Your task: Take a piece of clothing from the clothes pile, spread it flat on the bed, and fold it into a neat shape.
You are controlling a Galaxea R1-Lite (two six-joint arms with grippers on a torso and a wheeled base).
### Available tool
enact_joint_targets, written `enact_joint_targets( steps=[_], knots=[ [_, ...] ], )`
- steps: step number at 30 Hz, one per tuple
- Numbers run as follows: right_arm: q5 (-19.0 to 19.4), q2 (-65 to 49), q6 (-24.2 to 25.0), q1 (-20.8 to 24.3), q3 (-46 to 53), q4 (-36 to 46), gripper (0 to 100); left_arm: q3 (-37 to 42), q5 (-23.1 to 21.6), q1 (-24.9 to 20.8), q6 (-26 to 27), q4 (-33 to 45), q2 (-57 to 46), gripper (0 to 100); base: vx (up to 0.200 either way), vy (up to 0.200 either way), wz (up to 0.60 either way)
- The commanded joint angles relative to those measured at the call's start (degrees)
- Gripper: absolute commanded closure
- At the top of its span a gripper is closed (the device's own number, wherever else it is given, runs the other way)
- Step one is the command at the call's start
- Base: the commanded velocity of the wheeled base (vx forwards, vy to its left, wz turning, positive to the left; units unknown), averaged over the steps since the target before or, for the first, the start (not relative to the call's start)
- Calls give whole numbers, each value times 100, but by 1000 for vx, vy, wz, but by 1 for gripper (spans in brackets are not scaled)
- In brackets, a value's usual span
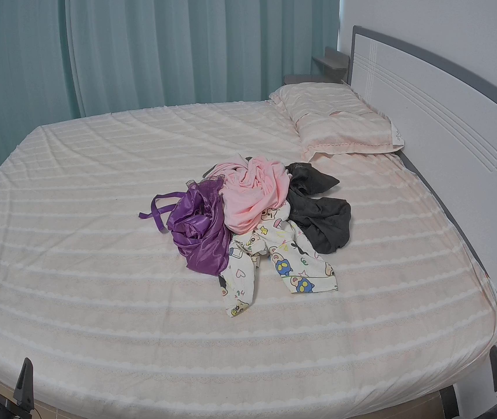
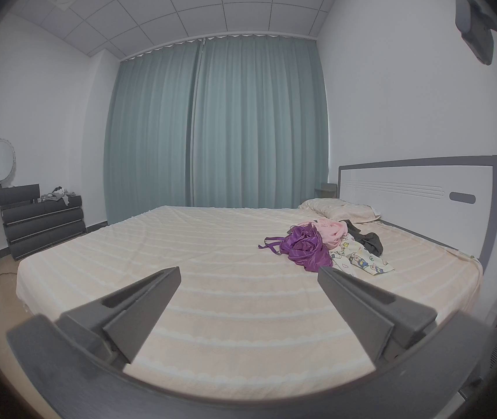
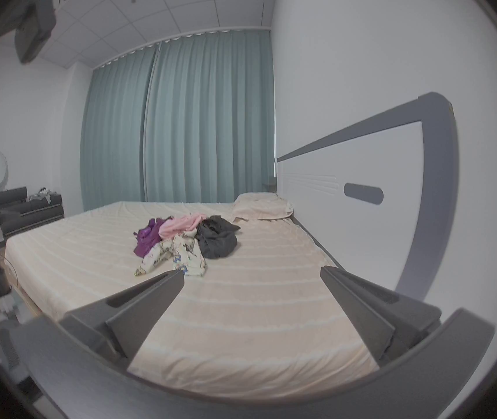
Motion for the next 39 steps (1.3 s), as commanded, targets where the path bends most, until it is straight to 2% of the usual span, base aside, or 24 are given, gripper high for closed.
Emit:
enact_joint_targets(
  steps=[1,3,4,6,8,12,16,18,19,20,21,28,39],
  knots=[
    [347,1799,5,39,-2319,115,0,101,4,-4,-1,-2,-93,0,0,0,0],
    [496,2054,-171,83,-2319,141,0,101,4,5,-1,-2,-93,0,0,0,0],
    [813,2687,-74,109,-2214,159,0,101,4,5,-1,-2,-93,0,0,0,0],
    [901,2959,49,118,-2143,97,0,101,4,-4,-1,-2,-93,0,0,0,0],
    [1103,3785,471,153,-2143,-78,0,101,4,-4,-1,-2,-93,0,0,0,0],
    [1463,4937,656,426,-2152,-307,0,101,4,5,-1,-2,-93,0,0,0,0],
    [1507,6097,919,645,-2240,-632,0,101,4,5,-1,-2,-93,0,0,0,0],
    [1516,6264,981,698,-2275,-702,0,101,4,-4,-1,-2,-93,0,0,0,0],
    [1516,6870,1244,891,-2389,-1010,0,101,4,5,-1,-2,-93,0,0,0,0],
    [1516,6870,1244,891,-2389,-1010,0,101,4,5,-1,-2,-93,0,0,0,0],
    [1516,7389,1491,1050,-2504,-1344,0,101,4,5,-1,-2,-93,0,0,0,0],
    [1472,8813,2106,1524,-3013,-2241,0,101,4,-4,-1,-2,-93,0,0,0,0],
    [1419,10333,2809,1893,-4253,-2504,0,101,4,5,-1,-2,-93,0,0,0,0]
  ],
)
